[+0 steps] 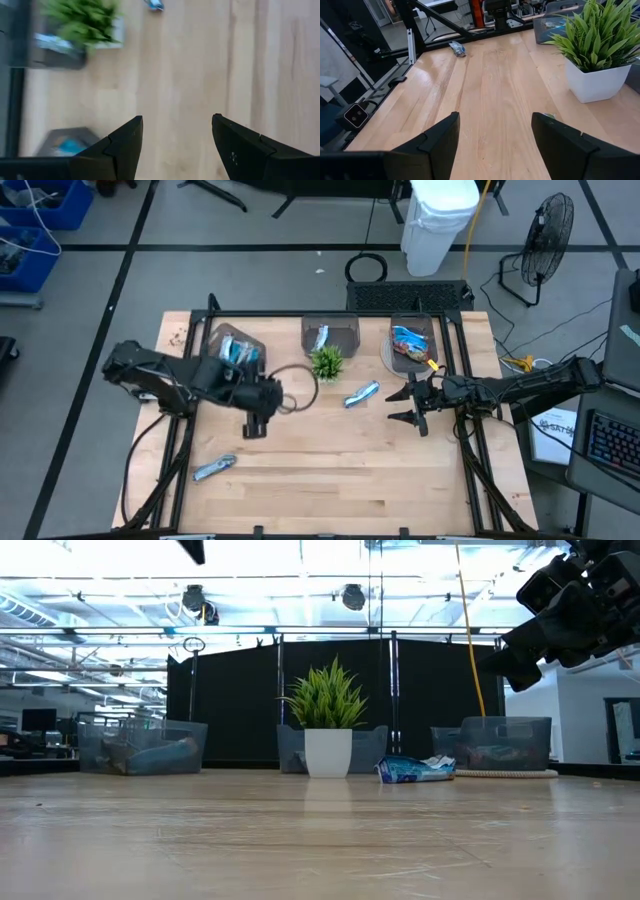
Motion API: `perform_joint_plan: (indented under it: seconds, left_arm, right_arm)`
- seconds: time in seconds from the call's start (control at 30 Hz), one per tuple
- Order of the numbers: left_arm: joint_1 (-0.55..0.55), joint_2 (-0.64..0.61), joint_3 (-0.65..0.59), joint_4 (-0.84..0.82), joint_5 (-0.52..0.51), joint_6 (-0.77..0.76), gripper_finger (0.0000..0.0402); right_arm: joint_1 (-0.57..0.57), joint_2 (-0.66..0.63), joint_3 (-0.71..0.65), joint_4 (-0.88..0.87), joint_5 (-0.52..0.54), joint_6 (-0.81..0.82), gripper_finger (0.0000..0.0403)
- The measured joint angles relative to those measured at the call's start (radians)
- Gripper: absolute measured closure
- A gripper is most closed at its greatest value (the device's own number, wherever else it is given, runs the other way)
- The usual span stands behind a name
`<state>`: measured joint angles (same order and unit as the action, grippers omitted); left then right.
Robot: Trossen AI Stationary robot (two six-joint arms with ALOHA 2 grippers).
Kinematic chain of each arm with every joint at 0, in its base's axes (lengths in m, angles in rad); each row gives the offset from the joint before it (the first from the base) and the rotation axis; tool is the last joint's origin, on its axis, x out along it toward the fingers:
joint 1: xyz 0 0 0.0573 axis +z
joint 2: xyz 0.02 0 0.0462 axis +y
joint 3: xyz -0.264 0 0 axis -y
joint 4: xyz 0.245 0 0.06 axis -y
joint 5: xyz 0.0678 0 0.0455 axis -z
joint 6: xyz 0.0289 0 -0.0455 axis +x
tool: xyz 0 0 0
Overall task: Pick and place Granola Bars by type
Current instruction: Put the blue granola bar into the middle black bin
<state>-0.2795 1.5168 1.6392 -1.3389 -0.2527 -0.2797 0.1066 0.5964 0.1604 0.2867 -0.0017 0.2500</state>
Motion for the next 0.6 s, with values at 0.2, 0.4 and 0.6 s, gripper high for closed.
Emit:
perform_joint_plan:
  seconds: [0.2,0.4,0.6]
  left_arm:
    - [-0.065,-0.109,-0.298,0.218,0.036,-0.041,0.016]
    - [-0.102,-0.177,-0.532,0.298,0.043,-0.176,0.016]
    - [-0.143,-0.212,-0.715,0.298,0.108,-0.364,0.016]
  right_arm:
    - [0.0,0.0,0.0,0.0,0.0,0.0,0.0165]
    - [0.0,0.0,0.0,0.0,0.0,0.0,0.0165]
    - [0.0,0.0,0.0,0.0,0.0,0.0,0.0165]
